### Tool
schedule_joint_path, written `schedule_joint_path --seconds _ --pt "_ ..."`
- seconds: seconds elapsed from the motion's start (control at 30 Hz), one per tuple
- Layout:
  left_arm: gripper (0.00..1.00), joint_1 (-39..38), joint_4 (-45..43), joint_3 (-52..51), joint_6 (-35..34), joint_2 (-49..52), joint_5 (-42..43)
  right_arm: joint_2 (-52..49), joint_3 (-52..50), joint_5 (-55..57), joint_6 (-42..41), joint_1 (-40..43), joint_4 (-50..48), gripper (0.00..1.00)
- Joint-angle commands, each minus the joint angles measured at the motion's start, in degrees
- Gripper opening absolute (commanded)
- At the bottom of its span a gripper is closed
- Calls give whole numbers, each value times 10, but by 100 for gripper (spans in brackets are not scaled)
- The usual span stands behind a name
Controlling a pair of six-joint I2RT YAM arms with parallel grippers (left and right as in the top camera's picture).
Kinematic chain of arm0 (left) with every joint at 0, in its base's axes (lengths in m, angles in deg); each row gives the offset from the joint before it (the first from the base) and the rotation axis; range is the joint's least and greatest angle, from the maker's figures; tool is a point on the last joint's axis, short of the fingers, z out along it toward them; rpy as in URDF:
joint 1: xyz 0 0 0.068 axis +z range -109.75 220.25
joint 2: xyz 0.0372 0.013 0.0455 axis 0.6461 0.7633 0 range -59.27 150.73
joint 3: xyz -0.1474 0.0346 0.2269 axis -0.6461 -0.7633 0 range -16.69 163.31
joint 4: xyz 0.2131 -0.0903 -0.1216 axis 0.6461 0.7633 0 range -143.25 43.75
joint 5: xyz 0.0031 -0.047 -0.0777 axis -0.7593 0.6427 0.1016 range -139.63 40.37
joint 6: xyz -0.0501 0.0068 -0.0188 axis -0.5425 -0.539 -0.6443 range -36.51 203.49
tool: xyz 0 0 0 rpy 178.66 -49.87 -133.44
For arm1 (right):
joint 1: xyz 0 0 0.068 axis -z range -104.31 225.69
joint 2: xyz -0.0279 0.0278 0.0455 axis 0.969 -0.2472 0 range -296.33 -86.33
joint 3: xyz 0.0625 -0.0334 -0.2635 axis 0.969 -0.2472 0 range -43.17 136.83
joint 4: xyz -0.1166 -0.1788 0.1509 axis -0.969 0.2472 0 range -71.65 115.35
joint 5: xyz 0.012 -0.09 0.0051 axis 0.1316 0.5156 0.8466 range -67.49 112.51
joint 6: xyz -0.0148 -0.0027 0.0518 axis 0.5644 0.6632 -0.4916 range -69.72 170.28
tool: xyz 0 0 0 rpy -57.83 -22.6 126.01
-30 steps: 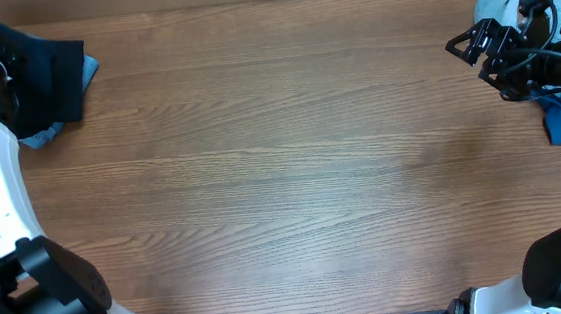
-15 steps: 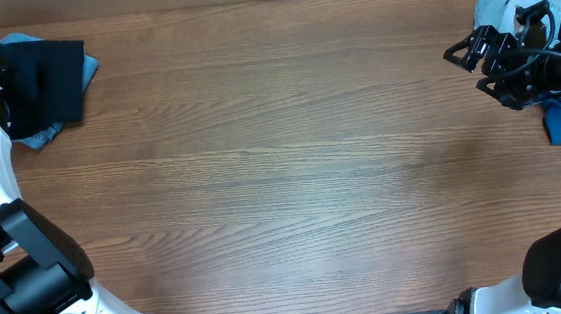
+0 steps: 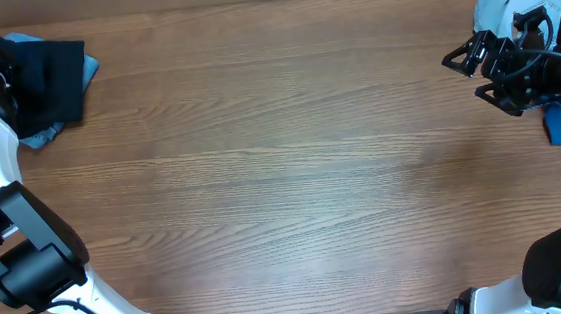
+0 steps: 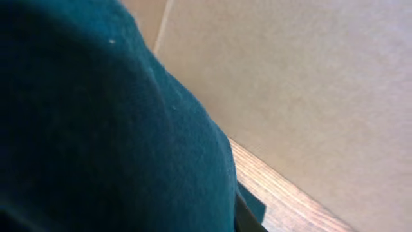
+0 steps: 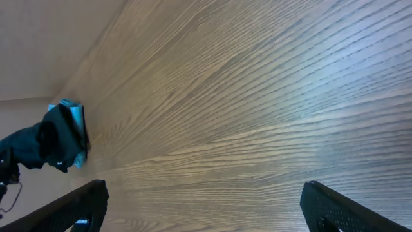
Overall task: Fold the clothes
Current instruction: 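Lower the bundle onto the stack and press it down with the left gripper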
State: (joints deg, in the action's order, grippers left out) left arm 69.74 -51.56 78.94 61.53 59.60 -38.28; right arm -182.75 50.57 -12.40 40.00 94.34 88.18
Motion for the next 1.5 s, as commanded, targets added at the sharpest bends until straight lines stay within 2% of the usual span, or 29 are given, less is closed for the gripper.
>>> schedule_joint_path --seconds 0.0,0.23,0.6,0.73,0.77,0.83,1.13,1.27,1.4,1.47 --pt "15 -20 0 20 -25 0 22 0 5 4 2 0 -3 100" --pt "17 -33 28 20 -52 19 -20 0 5 4 3 0 -1 100" --pt "19 11 57 20 -55 30 -25 0 5 4 14 0 0 100" --pt "58 21 65 20 -55 30 -3 0 5 4 14 0 0 100" --pt "76 23 69 20 -55 30 1 0 5 4 14 0 0 100" --pt "79 29 81 20 -55 28 6 0 5 4 14 0 2 100" --pt "80 78 132 20 -50 -34 42 0 5 4 16 0 8 100" --pt "79 84 159 20 -20 -75 49 0 5 4 16 0 8 100" --pt "69 65 198 20 57 -110 46 0 5 4 18 0 8 100" --pt "57 52 219 20 97 -115 42 0 5 4 17 0 8 100"
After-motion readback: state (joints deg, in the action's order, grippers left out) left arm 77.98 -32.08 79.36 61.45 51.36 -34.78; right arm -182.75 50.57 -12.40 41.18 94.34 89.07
